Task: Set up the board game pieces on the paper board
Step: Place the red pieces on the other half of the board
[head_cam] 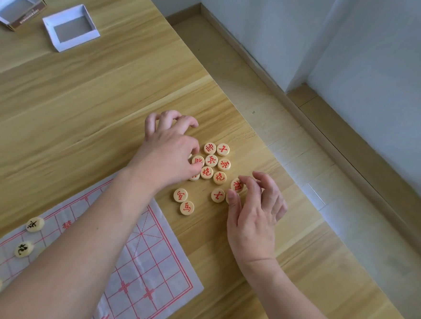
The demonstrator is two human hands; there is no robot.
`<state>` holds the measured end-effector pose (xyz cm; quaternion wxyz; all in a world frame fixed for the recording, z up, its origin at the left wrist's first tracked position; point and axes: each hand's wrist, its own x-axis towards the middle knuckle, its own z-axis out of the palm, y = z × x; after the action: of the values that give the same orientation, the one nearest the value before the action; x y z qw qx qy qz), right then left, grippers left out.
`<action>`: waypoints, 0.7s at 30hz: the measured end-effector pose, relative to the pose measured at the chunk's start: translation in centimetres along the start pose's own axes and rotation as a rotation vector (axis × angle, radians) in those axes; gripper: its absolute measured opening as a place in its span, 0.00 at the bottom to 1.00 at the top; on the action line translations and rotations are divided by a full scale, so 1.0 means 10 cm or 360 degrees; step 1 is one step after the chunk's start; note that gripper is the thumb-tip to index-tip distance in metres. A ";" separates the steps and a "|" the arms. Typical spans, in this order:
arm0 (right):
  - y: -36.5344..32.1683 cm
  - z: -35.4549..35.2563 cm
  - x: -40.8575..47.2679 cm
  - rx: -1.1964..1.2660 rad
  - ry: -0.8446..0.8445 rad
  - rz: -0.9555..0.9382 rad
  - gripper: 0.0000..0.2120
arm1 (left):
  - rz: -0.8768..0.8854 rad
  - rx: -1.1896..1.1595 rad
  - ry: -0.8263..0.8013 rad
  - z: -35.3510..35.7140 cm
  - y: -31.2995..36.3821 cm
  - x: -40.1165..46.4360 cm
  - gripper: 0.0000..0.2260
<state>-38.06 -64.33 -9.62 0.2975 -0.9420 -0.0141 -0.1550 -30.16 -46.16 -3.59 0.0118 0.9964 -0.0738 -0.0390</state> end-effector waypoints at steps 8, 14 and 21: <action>-0.01 -0.01 0.00 -0.0009 -0.0006 -0.0009 0.13 | 0.0026 0.0035 -0.0005 -0.02 0.05 0.01 0.10; -0.01 0.00 0.00 -0.0012 -0.0003 -0.0017 0.13 | 0.0023 0.0039 -0.0016 0.00 0.09 0.01 0.10; -0.01 -0.02 0.01 0.0020 0.0019 -0.0100 0.13 | 0.0034 -0.0051 0.0157 -0.10 0.03 -0.03 0.06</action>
<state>-38.06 -64.41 -9.37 0.2984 -0.9382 -0.0430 -0.1698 -30.45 -46.36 -2.58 0.0319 0.9960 -0.0830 0.0092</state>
